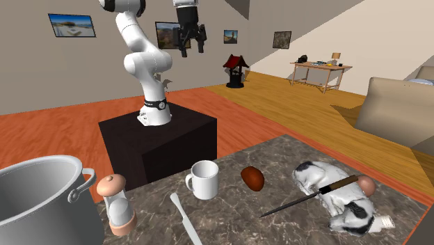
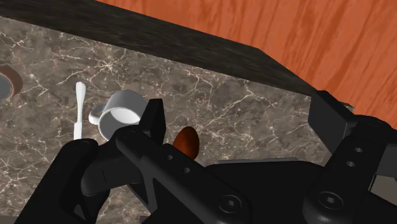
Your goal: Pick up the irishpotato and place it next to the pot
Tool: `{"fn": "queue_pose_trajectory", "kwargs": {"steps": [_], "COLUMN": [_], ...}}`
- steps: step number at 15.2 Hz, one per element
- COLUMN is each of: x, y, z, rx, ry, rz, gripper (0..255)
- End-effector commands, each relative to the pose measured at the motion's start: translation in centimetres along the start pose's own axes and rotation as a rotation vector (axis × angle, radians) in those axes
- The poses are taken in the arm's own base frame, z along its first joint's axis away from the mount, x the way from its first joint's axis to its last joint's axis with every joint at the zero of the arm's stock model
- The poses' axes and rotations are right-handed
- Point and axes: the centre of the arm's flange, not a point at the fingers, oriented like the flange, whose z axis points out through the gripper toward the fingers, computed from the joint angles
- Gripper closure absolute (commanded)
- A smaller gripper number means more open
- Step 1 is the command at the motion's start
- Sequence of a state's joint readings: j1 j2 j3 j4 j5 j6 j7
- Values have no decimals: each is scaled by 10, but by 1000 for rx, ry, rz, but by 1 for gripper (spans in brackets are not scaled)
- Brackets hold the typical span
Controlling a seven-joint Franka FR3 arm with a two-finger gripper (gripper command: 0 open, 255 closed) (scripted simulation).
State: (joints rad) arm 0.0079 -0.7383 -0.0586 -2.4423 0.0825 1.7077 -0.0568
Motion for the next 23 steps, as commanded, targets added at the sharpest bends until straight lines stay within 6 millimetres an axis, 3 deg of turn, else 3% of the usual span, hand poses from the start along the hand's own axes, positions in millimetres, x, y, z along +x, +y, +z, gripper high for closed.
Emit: {"fn": "queue_pose_trajectory", "kwargs": {"steps": [1, 12, 23], "x": [0, 100, 200], "y": [0, -33, -41], "z": [0, 110, 225], "rx": [0, -123, -245], "ry": [0, -27, -53], "rz": [0, 107, 214], "gripper": [0, 0, 0]}}
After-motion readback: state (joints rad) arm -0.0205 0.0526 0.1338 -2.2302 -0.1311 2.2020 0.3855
